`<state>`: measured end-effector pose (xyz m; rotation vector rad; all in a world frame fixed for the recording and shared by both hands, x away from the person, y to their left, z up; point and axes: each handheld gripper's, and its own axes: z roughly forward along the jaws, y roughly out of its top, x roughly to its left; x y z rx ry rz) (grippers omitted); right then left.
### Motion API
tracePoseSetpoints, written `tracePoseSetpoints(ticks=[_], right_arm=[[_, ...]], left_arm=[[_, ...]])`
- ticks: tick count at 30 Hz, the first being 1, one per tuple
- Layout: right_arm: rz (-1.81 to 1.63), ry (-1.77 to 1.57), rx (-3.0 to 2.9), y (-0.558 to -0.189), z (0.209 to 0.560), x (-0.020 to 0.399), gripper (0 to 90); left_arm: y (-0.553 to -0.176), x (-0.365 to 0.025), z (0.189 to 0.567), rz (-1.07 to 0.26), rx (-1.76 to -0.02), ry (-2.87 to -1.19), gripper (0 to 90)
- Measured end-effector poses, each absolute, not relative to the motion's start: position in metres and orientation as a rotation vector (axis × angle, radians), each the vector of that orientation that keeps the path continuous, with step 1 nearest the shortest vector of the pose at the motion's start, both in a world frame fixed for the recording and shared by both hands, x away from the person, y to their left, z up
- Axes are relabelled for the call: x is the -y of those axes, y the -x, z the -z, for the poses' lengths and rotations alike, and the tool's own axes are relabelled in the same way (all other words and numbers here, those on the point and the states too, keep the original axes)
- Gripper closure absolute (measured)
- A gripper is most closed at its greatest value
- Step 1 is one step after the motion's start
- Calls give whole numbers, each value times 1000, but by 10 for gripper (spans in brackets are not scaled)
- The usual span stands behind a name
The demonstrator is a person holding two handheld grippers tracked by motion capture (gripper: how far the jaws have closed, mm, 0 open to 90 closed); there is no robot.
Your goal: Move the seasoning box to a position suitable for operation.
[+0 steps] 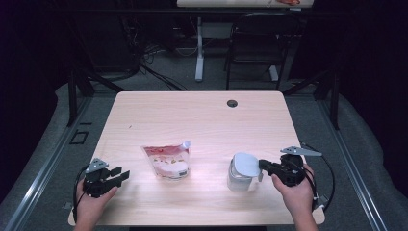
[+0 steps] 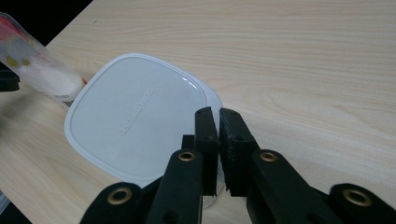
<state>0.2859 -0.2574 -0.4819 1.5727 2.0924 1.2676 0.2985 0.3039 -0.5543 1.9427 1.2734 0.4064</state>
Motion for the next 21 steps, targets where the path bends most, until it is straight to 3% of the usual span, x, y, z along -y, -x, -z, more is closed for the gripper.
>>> tracePoseSetpoints(ticks=[21], right_arm=[[-1230,-1607,-2093,-287,489,260,870]], left_arm=[[-299,-304,554,-406,-1273,-1945,574]])
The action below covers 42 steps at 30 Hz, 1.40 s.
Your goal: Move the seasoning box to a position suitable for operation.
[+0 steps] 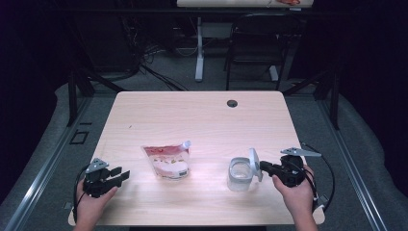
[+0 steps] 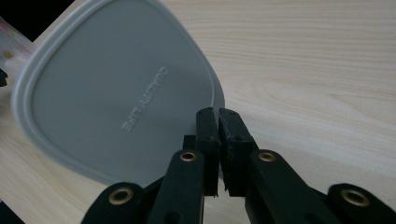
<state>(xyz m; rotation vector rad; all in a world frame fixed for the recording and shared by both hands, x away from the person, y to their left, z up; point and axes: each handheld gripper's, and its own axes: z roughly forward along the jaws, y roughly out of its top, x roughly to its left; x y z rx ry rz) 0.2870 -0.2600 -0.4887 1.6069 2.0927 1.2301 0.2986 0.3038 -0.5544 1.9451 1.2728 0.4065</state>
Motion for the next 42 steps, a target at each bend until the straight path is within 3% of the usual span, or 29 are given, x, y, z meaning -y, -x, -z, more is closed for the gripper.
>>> tracePoseSetpoints(ticks=[27,42], right_arm=[[-1246,-1641,-2089,-287,501,269,843],[-1170,-1573,-2058,-260,514,278,815]], left_arm=[[-298,-304,554,-408,-1271,-1944,569],[-297,-304,553,-409,-1269,-1941,571]])
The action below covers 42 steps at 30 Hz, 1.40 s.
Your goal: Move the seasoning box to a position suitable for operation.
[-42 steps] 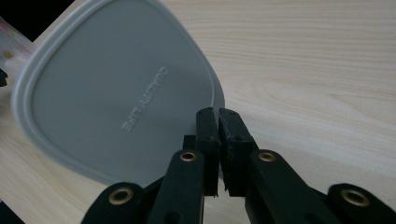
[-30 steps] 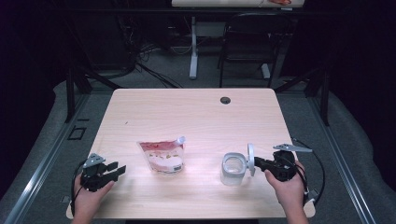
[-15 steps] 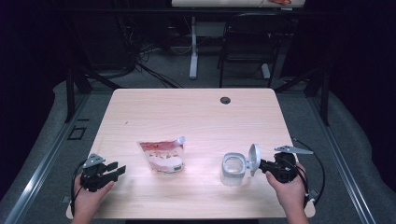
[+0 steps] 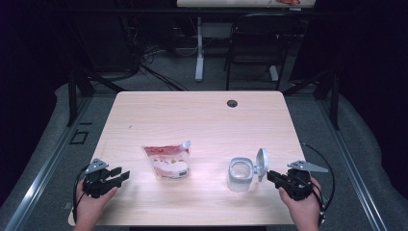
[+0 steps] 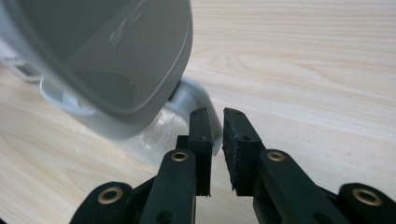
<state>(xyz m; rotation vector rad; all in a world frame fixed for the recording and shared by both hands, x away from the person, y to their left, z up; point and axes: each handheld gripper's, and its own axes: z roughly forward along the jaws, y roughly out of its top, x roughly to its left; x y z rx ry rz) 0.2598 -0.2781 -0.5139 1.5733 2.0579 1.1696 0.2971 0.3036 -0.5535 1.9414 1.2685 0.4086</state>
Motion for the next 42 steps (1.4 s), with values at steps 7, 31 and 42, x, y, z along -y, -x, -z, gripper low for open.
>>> tracePoseSetpoints(ticks=[7,31,42], right_arm=[[-1099,-1533,-2117,-257,524,268,802],[-1088,-1512,-2133,-264,532,259,818],[-1097,-1527,-2105,-270,532,260,814]], left_arm=[[-297,-303,554,-401,-1262,-1946,573],[-298,-302,555,-390,-1264,-1949,575],[-299,-303,556,-389,-1269,-1947,572]])
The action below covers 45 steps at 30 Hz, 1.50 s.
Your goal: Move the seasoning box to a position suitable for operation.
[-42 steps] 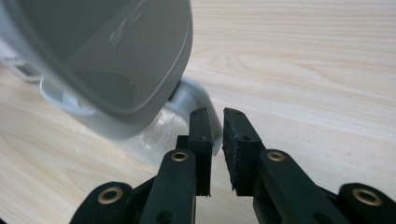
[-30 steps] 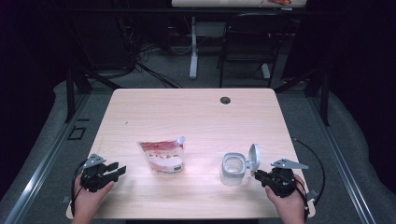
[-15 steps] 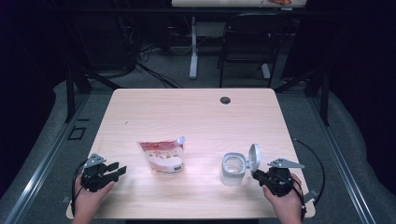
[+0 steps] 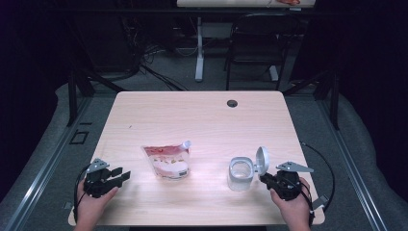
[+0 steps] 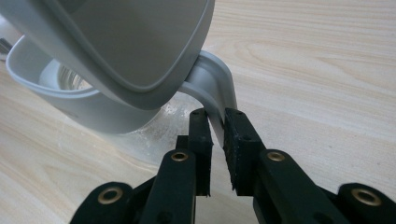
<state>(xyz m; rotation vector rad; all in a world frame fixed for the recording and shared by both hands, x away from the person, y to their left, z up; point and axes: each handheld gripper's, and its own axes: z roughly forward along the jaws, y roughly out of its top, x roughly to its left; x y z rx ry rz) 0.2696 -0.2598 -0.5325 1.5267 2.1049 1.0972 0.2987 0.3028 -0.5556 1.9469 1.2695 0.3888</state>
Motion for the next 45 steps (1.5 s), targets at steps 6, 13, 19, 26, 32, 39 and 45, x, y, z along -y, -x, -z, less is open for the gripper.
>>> tracePoseSetpoints(ticks=[6,13,19,26,32,39,45], right_arm=[[-1098,-1539,-2094,-277,532,261,810],[-1096,-1523,-2095,-286,532,262,808],[-1121,-1524,-2101,-292,533,265,802],[-1137,-1525,-2091,-299,532,265,797],[-1167,-1540,-2071,-305,532,266,793],[-1272,-1564,-2047,-312,531,270,845],[-1264,-1554,-2049,-314,532,269,844]], left_arm=[[-299,-302,556,-388,-1267,-1952,571],[-299,-302,556,-392,-1268,-1951,569],[-300,-301,556,-386,-1270,-1947,565],[-300,-300,557,-389,-1266,-1950,561],[-301,-300,557,-386,-1266,-1957,559],[-301,-299,556,-380,-1263,-1968,559],[-301,-297,556,-383,-1260,-1969,559]])
